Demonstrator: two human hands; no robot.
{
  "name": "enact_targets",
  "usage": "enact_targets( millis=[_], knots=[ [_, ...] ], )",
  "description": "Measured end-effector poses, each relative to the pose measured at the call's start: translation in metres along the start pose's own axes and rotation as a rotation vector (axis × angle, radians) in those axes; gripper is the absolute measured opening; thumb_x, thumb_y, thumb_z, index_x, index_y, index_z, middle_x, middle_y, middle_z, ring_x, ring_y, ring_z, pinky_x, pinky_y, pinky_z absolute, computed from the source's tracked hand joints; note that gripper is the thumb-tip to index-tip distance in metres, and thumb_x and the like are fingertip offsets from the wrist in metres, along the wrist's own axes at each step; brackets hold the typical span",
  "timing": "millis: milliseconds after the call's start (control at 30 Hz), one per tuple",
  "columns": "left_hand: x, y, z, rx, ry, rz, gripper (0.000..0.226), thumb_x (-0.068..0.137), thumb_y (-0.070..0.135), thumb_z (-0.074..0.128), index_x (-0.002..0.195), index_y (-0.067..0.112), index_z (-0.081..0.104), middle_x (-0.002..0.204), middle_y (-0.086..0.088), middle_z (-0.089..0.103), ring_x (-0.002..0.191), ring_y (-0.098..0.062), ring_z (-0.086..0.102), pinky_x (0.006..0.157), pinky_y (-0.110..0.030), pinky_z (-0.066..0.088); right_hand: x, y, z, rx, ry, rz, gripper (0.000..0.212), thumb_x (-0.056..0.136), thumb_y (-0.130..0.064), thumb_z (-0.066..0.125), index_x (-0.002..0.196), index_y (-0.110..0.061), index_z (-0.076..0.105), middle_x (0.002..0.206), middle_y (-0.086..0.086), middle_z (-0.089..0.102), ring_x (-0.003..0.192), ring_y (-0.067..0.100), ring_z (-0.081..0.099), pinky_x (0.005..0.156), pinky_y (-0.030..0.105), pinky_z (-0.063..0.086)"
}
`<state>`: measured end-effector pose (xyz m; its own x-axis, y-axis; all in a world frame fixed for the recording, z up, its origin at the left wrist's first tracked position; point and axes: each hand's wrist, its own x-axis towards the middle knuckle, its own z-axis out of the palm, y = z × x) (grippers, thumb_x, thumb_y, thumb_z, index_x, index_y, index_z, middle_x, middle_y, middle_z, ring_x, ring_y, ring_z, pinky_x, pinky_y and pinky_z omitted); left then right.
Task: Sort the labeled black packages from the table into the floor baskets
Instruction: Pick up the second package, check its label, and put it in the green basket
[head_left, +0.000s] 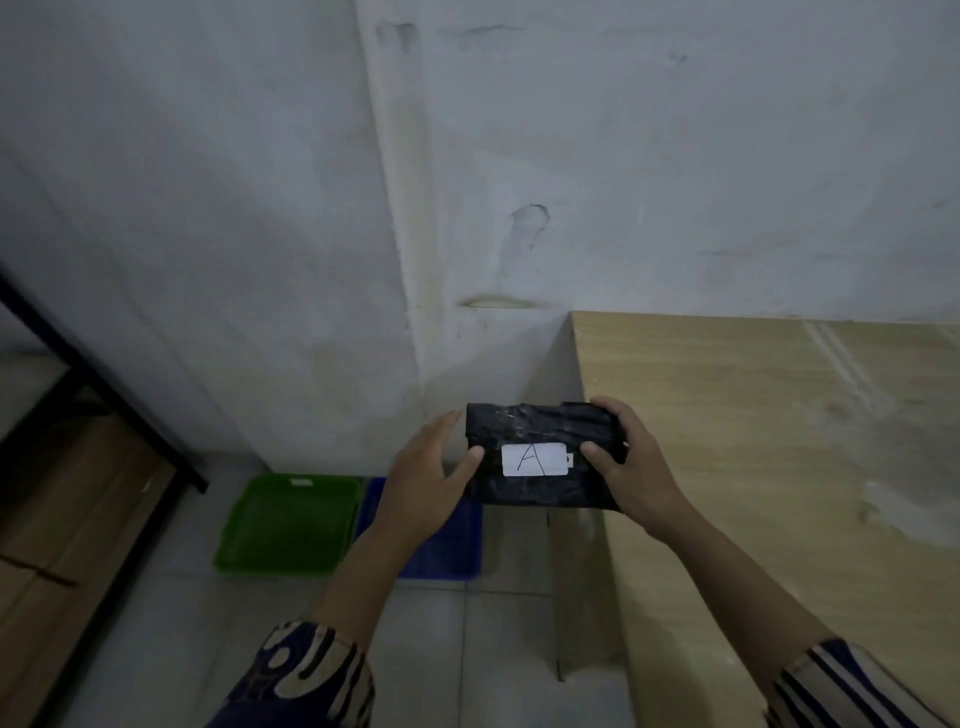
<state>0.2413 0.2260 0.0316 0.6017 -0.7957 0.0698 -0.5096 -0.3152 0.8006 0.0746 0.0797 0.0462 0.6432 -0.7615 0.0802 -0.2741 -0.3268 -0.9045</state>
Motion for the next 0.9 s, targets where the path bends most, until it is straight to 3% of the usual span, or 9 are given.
enact_targets(
  millis=[100,333,400,467,533,667,767,900],
  knots=[
    [-0.001,-0.036,-0.039,0.065,0.012,0.005,0.053,0.090,0.036,0.048,0.137,0.017,0.030,0.144,-0.006,0.040,0.130,-0.019,0.036,0.110,-0.038,0.029,0.001,-0.020,0.050,-0.025,-0.004,0.019,0.044,0.084,0.000,0.055,0.124,-0.015,0.043,0.113,0.001,0.049,0.104,0.020,0.050,0.089,0.033,0.043],
    [0.004,-0.120,-0.113,0.189,-0.046,-0.024,0.051,0.090,0.038,0.046,0.136,0.019,0.032,0.145,-0.007,0.040,0.133,-0.023,0.034,0.110,-0.049,0.029,0.012,-0.043,0.153,-0.022,-0.034,0.077,0.043,0.084,0.001,0.054,0.124,-0.010,0.042,0.111,0.002,0.050,0.103,0.017,0.049,0.090,0.029,0.040],
    [0.011,-0.142,-0.126,0.203,-0.054,-0.052,0.051,0.090,0.037,0.047,0.136,0.020,0.032,0.146,-0.007,0.038,0.136,-0.024,0.031,0.111,-0.049,0.028,0.020,-0.043,0.178,-0.015,-0.043,0.099,0.043,0.084,0.001,0.054,0.124,-0.010,0.042,0.111,0.002,0.050,0.102,0.017,0.049,0.088,0.022,0.040],
    [0.019,-0.164,-0.135,0.200,-0.050,-0.086,0.050,0.090,0.035,0.048,0.136,0.019,0.033,0.146,-0.007,0.037,0.137,-0.024,0.028,0.112,-0.048,0.027,0.031,-0.040,0.201,-0.011,-0.036,0.103,0.042,0.083,0.004,0.055,0.122,-0.009,0.044,0.108,-0.001,0.051,0.099,0.015,0.049,0.079,0.002,0.038],
    [0.029,-0.185,-0.141,0.191,-0.052,-0.135,0.050,0.091,0.035,0.048,0.136,0.020,0.032,0.148,-0.006,0.035,0.139,-0.023,0.024,0.113,-0.045,0.025,0.044,-0.035,0.223,0.003,-0.049,0.118,0.042,0.083,0.004,0.055,0.121,-0.011,0.045,0.104,-0.005,0.051,0.097,0.014,0.050,0.071,-0.005,0.035],
    [0.046,-0.221,-0.153,0.194,-0.039,-0.203,0.051,0.090,0.036,0.048,0.136,0.020,0.031,0.148,-0.006,0.034,0.139,-0.022,0.025,0.114,-0.042,0.025,0.071,-0.019,0.268,0.010,-0.104,0.152,0.043,0.083,0.004,0.055,0.121,-0.014,0.044,0.109,0.001,0.052,0.100,0.016,0.051,0.078,0.009,0.038],
    [0.056,-0.251,-0.164,0.227,-0.029,-0.234,0.051,0.090,0.035,0.048,0.135,0.016,0.034,0.146,-0.007,0.037,0.136,-0.022,0.029,0.110,-0.038,0.025,0.089,-0.010,0.305,0.037,-0.127,0.209,0.044,0.083,0.004,0.054,0.121,-0.016,0.044,0.109,0.003,0.054,0.099,0.018,0.052,0.070,0.000,0.039],
    [0.069,-0.290,-0.179,0.249,-0.071,-0.305,0.052,0.090,0.036,0.046,0.137,0.018,0.032,0.149,-0.005,0.033,0.140,-0.021,0.021,0.115,-0.044,0.021,0.105,-0.004,0.350,0.035,-0.166,0.277,0.044,0.085,0.001,0.054,0.124,-0.015,0.042,0.120,0.009,0.052,0.106,0.021,0.049,0.084,0.022,0.040]
  ],
)
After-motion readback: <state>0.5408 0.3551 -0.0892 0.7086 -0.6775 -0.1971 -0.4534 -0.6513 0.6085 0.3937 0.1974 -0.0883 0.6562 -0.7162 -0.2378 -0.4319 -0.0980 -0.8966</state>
